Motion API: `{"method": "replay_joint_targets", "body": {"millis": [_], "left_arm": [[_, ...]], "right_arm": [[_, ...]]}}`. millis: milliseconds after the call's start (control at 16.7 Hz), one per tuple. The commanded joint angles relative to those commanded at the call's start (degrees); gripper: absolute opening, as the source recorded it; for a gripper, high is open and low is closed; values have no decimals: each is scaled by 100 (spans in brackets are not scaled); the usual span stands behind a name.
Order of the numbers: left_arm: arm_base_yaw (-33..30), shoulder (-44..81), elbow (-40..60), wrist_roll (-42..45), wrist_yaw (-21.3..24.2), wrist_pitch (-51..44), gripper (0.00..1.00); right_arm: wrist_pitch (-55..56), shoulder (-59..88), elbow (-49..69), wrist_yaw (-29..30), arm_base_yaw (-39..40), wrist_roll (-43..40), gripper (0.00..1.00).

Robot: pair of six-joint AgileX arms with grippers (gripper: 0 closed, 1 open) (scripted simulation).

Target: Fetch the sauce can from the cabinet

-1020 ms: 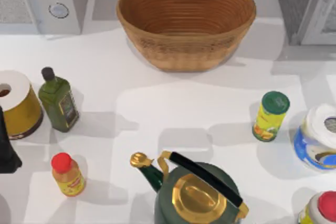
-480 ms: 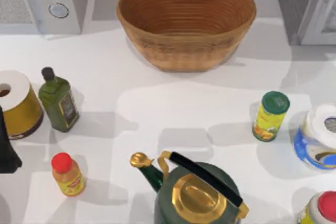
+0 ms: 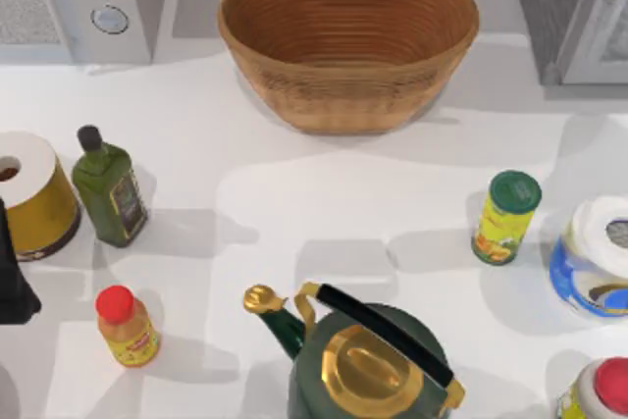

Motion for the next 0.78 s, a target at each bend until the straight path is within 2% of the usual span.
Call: {"method": "replay_joint_targets", "body": {"millis": [780], "left_arm": [[0, 0, 0, 0, 0, 0, 100]], "right_arm": [[816, -1662, -2535, -347, -328, -54, 0]]}}
